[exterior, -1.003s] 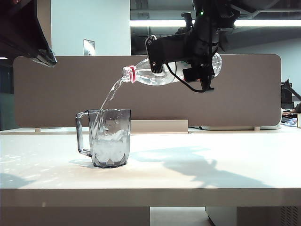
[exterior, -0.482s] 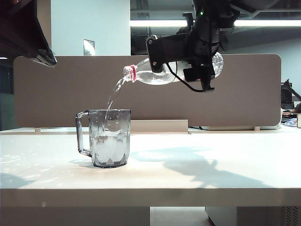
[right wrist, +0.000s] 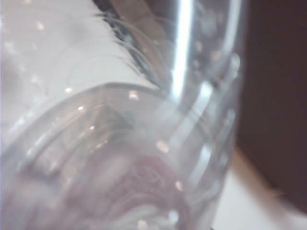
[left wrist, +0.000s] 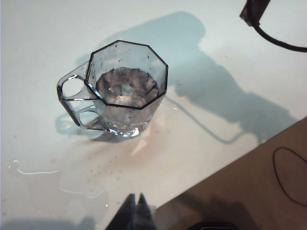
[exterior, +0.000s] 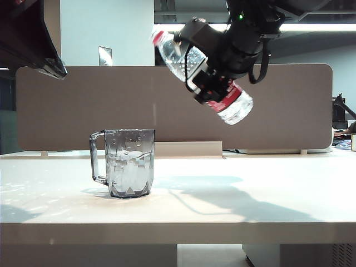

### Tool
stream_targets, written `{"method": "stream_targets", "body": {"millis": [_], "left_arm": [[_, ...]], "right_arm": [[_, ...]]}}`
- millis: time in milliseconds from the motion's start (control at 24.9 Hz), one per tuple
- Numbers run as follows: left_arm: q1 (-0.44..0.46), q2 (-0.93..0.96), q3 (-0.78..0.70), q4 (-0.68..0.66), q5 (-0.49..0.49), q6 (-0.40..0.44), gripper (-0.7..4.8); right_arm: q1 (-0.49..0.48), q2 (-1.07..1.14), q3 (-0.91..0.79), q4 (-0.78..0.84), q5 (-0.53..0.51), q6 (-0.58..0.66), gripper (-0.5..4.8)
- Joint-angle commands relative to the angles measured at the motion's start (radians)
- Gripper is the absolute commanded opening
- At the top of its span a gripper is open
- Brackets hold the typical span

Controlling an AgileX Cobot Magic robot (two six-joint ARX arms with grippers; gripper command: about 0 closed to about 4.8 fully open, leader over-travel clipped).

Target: Pick up the mineral water bottle on the table and pour water into the mug until it's half full.

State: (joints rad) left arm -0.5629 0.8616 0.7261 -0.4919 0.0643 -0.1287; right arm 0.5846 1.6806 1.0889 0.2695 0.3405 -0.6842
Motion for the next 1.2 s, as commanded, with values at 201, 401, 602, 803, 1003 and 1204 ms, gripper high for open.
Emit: {"method": "stream_targets", "body": {"millis": [201,401,602,803,1003,1204], "left_arm": [[0.001,-0.002,0.005,0.008,0.003,-0.002,-0.01],[0.001,-0.002,0.005,0.008,0.003,-0.003,-0.01],[0.001,-0.002,0.005,0.008,0.003,-0.003,-0.01],[0.001,-0.002,0.005,0.008,0.003,-0.003,-0.01],[0.001,-0.002,0.005,0.008,0.003,-0.003,-0.01],[0.001,-0.002,0.005,0.008,0.003,-0.003,-0.01]], "right_arm": [[0.002,-0.01,-0.206,0.296,-0.187,0.57,2.32],[0.002,-0.01,-0.44,0.644,-0.19,0.723,2.32],[0.003,0.038,-0.533,0.853,-0.188,0.814,2.31],[0.004,0.099,-0.54,0.912,-0.189,0.815,2.31],[0.014,0.174,-0.541,0.971,-0.19,0.815,2.31],[0.026,0.188,-0.545,0.962,-0.185,0.811,2.29]]}}
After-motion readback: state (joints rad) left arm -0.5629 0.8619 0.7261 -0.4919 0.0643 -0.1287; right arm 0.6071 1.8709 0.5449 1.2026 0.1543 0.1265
